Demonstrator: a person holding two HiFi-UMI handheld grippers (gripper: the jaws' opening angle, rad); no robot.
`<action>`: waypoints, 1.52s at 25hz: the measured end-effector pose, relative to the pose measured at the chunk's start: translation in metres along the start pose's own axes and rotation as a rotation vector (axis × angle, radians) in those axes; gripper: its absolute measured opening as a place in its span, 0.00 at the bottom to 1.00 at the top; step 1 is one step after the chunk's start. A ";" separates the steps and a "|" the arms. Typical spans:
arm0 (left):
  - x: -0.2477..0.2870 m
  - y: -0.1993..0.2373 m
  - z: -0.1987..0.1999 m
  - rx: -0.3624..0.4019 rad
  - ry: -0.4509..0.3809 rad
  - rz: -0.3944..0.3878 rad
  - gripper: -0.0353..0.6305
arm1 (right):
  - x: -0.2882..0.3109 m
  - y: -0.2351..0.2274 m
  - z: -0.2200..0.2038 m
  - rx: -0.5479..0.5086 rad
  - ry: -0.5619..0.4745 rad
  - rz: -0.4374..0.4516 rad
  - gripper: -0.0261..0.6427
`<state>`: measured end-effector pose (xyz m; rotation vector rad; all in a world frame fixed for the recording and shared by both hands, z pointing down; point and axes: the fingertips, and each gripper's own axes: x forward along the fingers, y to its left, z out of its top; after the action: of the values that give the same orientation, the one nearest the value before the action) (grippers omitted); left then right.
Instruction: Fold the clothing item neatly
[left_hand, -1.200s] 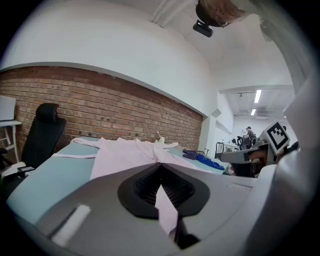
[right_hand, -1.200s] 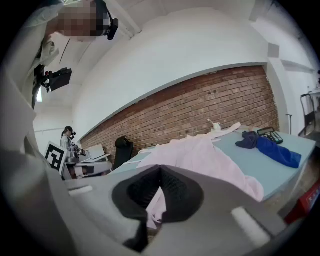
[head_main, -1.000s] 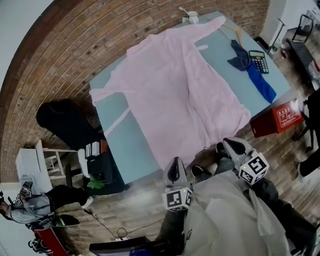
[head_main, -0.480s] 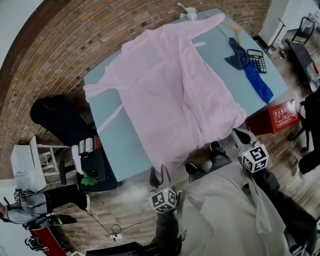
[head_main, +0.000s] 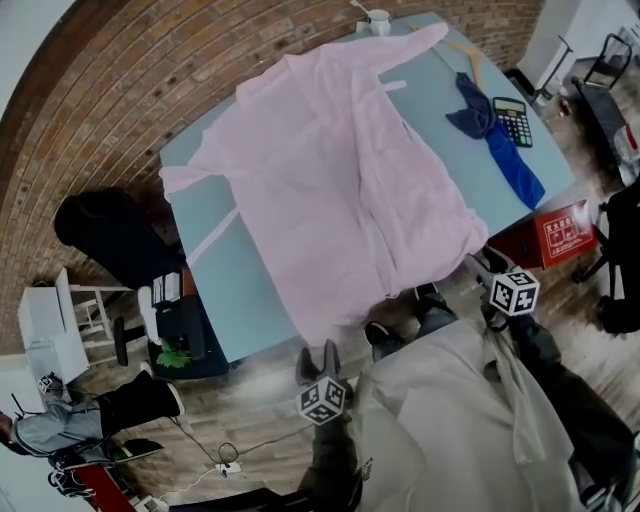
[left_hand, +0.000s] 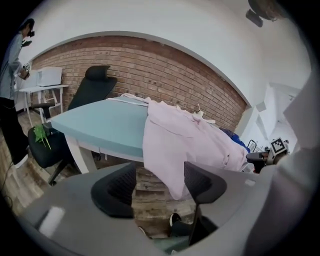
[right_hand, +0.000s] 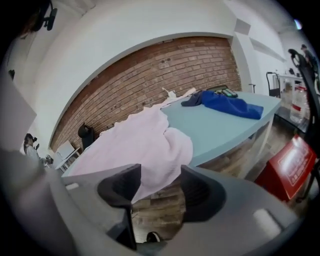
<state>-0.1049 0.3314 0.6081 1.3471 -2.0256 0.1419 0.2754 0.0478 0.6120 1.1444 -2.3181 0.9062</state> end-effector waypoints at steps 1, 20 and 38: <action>0.003 -0.004 -0.001 0.000 0.005 -0.012 0.53 | 0.005 0.002 -0.002 0.014 0.011 0.014 0.41; 0.044 -0.027 -0.019 0.021 0.048 -0.148 0.11 | 0.002 0.021 -0.005 0.009 0.015 0.159 0.07; -0.018 -0.099 0.170 -0.371 -0.008 -0.697 0.10 | -0.044 0.133 0.145 -0.249 0.009 0.265 0.07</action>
<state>-0.0989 0.2248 0.4418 1.7025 -1.3866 -0.5247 0.1841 0.0309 0.4331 0.7437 -2.5290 0.6803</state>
